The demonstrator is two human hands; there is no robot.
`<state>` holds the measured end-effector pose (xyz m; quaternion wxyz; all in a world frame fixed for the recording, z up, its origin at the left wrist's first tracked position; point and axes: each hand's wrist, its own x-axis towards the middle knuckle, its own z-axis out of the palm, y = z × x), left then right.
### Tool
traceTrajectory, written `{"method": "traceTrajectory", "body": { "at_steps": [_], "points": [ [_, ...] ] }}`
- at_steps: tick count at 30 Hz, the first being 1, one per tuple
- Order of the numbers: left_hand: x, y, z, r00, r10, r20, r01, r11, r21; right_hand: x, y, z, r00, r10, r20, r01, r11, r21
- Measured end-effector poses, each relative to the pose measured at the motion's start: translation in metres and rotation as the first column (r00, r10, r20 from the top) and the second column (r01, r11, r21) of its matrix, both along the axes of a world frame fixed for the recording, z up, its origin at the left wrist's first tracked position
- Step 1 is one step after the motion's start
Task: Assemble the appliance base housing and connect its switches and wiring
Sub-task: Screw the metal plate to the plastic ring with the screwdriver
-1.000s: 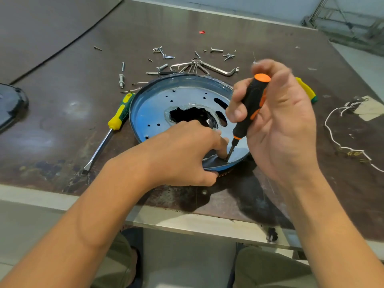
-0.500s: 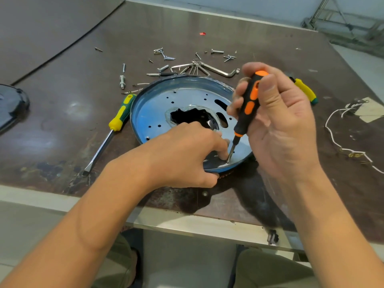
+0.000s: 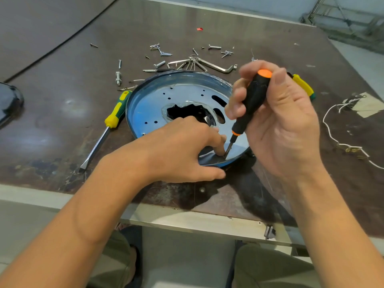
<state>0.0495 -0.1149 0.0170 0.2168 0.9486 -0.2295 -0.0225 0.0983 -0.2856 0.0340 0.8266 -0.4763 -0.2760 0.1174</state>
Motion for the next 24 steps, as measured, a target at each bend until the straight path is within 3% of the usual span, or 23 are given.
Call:
{"method": "traceTrajectory", "body": {
  "at_steps": [6, 9, 14, 21, 24],
  "points": [
    [-0.001, 0.001, 0.001, 0.999, -0.018, -0.037, 0.019, 0.999, 0.028, 0.002, 0.001, -0.005, 0.979, -0.198, 0.057, 0.199, 0.98, -0.015],
    [-0.001, -0.002, 0.002, 0.999, -0.038, -0.004, 0.039, 0.994, 0.103, 0.002, 0.001, -0.004, 0.984, -0.165, 0.073, 0.167, 0.986, -0.023],
    [-0.006, -0.006, 0.006, 0.995, -0.087, 0.056, 0.077, 0.982, 0.174, 0.018, -0.021, 0.009, 0.986, -0.136, -0.093, 0.144, 0.986, 0.083],
    [-0.005, 0.009, 0.014, 0.997, -0.039, -0.064, 0.051, 0.977, 0.209, 0.038, -0.06, 0.016, 0.944, -0.255, -0.207, 0.276, 0.958, 0.076],
    [-0.006, 0.021, 0.019, 0.989, 0.012, -0.149, 0.02, 0.977, 0.212, 0.043, -0.063, 0.008, 0.939, -0.318, -0.133, 0.296, 0.942, -0.158]
  ]
}}
